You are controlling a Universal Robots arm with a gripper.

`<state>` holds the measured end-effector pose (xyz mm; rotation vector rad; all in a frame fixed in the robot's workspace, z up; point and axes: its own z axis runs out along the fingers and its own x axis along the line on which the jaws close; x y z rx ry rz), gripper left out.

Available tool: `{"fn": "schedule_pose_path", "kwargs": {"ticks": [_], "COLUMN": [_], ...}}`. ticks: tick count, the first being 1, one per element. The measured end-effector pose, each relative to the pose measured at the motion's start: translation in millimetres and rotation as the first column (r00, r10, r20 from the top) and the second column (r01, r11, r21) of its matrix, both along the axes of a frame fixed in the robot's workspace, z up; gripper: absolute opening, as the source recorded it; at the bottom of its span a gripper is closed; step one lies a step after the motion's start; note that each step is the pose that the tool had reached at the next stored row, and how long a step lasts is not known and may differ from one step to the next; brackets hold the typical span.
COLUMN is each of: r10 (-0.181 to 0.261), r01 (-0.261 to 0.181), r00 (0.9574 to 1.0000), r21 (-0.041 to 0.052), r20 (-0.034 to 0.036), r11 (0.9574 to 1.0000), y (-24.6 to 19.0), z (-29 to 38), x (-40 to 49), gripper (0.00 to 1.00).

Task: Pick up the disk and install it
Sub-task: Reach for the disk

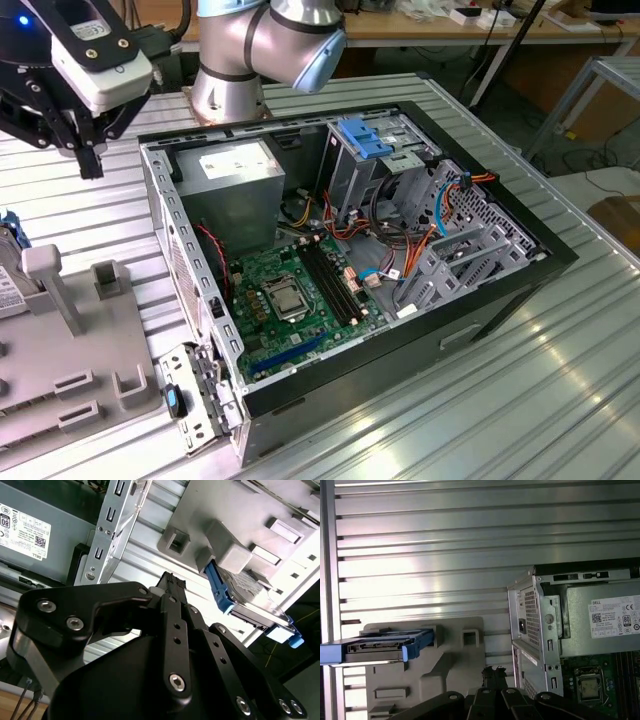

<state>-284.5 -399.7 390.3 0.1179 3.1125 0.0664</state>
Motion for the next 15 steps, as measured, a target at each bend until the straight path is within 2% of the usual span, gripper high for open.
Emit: {"fn": "schedule_pose_path", "kwargs": {"ticks": [11,15], "r10": [0.0,0.0], "r01": [0.0,0.0], "r00": [1.0,1.0], "r21": [0.0,-0.0001], "r20": [-0.0001,-0.0001], "r11": [1.0,1.0], "y": [-0.1,-0.3], "z": [-0.3,-0.5], "x": [-13.5,-20.9], "gripper": [0.11,0.11]}}
